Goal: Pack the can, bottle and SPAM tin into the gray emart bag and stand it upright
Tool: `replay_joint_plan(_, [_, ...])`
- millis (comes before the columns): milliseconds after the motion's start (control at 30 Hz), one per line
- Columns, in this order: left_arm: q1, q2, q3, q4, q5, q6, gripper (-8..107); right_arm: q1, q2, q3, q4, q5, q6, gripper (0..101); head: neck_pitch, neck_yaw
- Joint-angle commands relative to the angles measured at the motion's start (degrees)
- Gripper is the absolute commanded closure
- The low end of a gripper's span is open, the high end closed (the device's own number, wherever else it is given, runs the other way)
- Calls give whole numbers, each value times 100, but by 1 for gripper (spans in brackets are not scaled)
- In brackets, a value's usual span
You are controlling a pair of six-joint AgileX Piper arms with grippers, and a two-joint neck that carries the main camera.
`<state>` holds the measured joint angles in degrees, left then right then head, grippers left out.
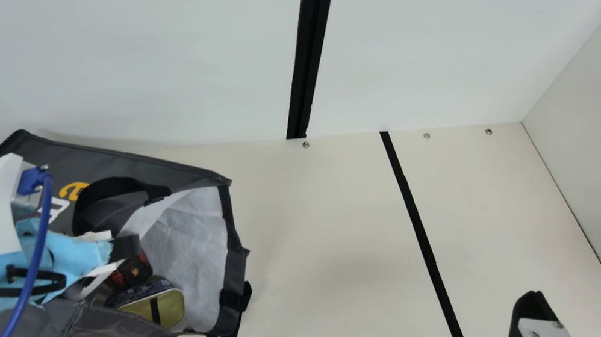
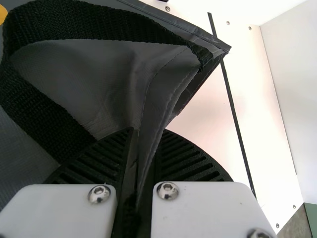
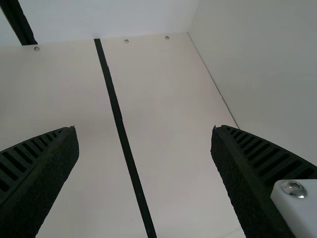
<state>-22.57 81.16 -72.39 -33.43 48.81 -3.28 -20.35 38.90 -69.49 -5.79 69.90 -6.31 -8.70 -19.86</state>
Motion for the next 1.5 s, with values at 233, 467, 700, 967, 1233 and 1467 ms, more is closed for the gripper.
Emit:
replay_joint_plan(233, [0,0,0,0,0,0,107,-485,21,-79,3,0,96,6,-130,-14])
replay_joint_plan(467, [0,0,0,0,0,0,107,-914,124,-231,60,0,115,6,-130,-14])
replay_joint_plan(700, [0,0,0,0,0,0,107,-1205,266,-459,140,0,124,6,-130,-14])
replay_joint_plan(967, [0,0,0,0,0,0,107,-1308,388,-684,194,0,199,6,-130,-14])
replay_joint_plan(1233, [0,0,0,0,0,0,107,-1290,450,-802,230,0,242,6,-130,-14])
replay_joint_plan(1467, [0,0,0,0,0,0,107,-1266,513,-867,261,0,242,6,-130,-14])
